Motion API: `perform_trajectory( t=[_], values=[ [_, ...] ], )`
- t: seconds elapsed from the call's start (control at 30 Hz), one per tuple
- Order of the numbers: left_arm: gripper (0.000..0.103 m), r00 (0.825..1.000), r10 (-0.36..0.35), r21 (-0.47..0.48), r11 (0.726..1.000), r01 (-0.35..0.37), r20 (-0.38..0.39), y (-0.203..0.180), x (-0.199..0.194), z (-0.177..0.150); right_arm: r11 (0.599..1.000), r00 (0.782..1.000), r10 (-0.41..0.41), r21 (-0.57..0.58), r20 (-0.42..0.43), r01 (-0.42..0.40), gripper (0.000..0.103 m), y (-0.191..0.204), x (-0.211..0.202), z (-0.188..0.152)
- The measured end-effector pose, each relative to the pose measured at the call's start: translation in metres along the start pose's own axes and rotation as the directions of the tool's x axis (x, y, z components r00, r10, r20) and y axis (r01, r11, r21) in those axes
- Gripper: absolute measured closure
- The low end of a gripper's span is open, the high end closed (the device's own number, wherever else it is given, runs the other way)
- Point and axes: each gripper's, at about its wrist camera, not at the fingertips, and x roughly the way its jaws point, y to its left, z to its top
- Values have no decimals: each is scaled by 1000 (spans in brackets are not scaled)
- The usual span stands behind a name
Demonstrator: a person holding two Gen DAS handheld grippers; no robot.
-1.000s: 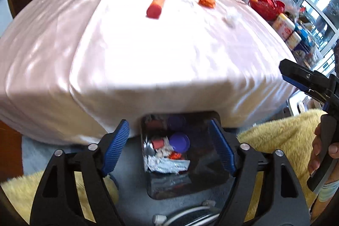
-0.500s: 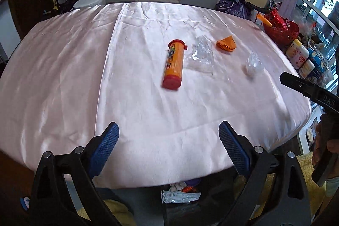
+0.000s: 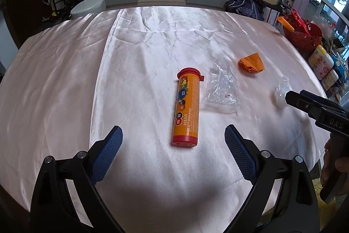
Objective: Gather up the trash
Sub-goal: 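Grasp the orange candy tube with left tool while right tool grasps clear plastic bag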
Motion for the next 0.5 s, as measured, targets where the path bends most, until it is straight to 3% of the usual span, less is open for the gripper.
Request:
perform_trajectory(
  t=[0.07, 0.2, 0.27, 0.5],
  values=[
    [27, 1000, -5, 4, 1000, 5, -9, 0, 7, 2, 1000, 1000, -13, -2, -5, 13, 16, -3, 6, 0],
    [40, 999, -13, 6, 1000, 13, -36, -1, 20, 3, 1000, 1000, -5, -15, -22, 5, 20, -3, 15, 0],
    [51, 999, -15, 10, 1000, 16, -48, -1, 26, 3, 1000, 999, 0, -29, -42, -1, 33, 0, 19, -1],
    [70, 999, 6, 39, 999, -4, -46, -4, 31, 1, 998, 997, -3, -63, -71, -2, 65, 6, 26, -3]
  ],
)
